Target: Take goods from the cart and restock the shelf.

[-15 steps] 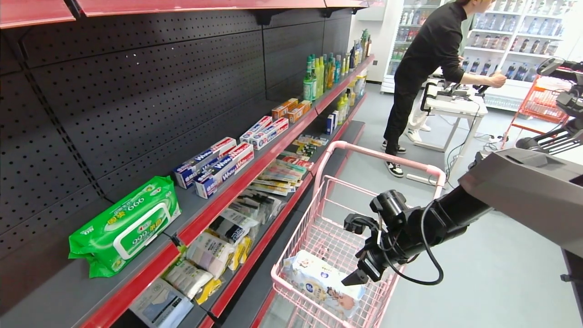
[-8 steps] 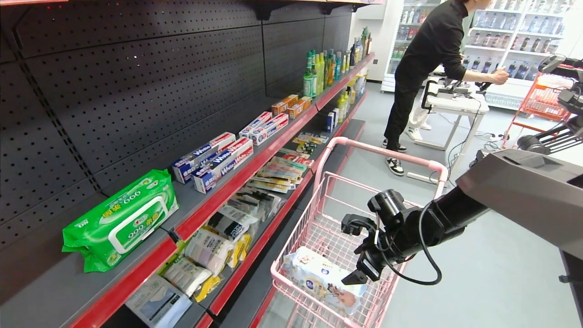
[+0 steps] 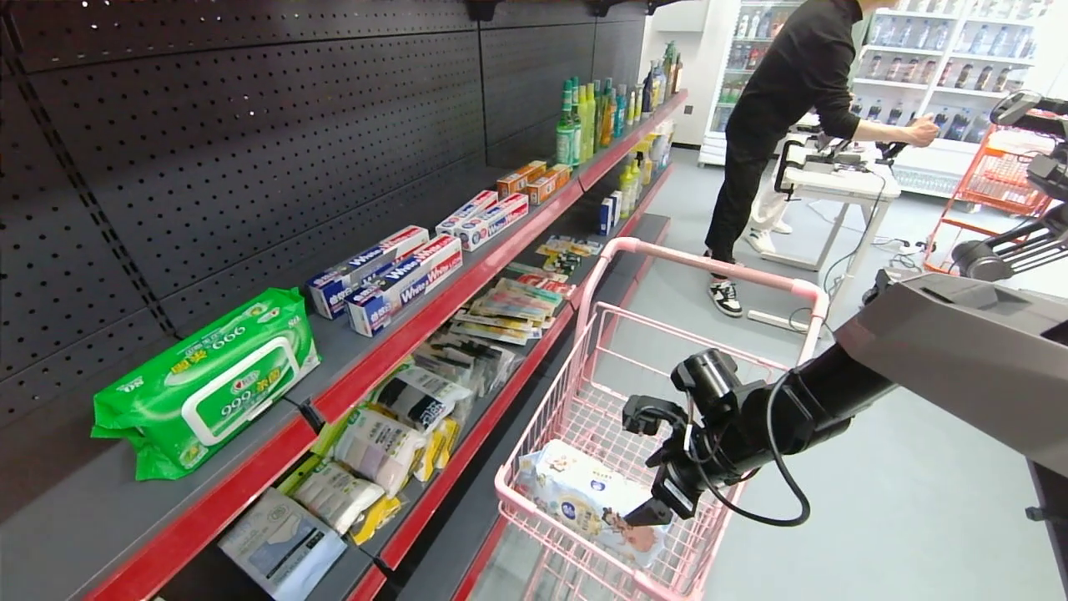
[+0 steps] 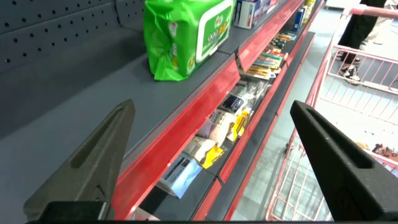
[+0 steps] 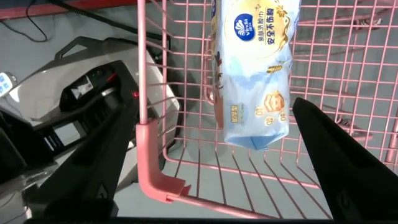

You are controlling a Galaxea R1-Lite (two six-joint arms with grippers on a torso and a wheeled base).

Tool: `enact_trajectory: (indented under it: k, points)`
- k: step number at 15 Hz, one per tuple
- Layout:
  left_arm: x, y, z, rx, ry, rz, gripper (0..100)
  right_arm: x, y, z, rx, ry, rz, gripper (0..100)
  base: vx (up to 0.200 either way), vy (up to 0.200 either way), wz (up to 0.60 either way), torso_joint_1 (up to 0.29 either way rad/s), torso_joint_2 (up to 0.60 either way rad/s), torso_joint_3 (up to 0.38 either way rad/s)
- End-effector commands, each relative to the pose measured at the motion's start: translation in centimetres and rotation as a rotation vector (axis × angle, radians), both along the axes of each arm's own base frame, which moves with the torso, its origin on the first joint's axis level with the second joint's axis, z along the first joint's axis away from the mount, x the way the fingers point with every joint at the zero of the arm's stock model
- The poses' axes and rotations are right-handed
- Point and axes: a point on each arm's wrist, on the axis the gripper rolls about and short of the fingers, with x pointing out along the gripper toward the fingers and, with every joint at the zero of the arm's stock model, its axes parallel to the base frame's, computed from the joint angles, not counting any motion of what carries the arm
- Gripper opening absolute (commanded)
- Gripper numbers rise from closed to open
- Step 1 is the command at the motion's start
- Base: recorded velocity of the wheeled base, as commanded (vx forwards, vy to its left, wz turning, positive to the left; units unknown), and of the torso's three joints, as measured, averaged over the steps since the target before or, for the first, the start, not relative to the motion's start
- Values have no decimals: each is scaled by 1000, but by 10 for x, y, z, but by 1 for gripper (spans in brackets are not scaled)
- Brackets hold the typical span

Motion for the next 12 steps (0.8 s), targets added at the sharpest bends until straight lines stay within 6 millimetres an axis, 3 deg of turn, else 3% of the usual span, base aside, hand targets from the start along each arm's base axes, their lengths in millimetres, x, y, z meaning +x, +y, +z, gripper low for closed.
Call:
enact_trajectory:
  k: [1, 12]
  points:
    - [0, 0, 0, 0, 0, 0, 100, 0, -1, 4, 4, -13, 0, 100, 0, 0, 0, -163, 339, 188]
    - [0, 0, 0, 0, 0, 0, 100, 4, 0, 6, 24, -62, -3, 100, 0, 0, 0, -148, 322, 176]
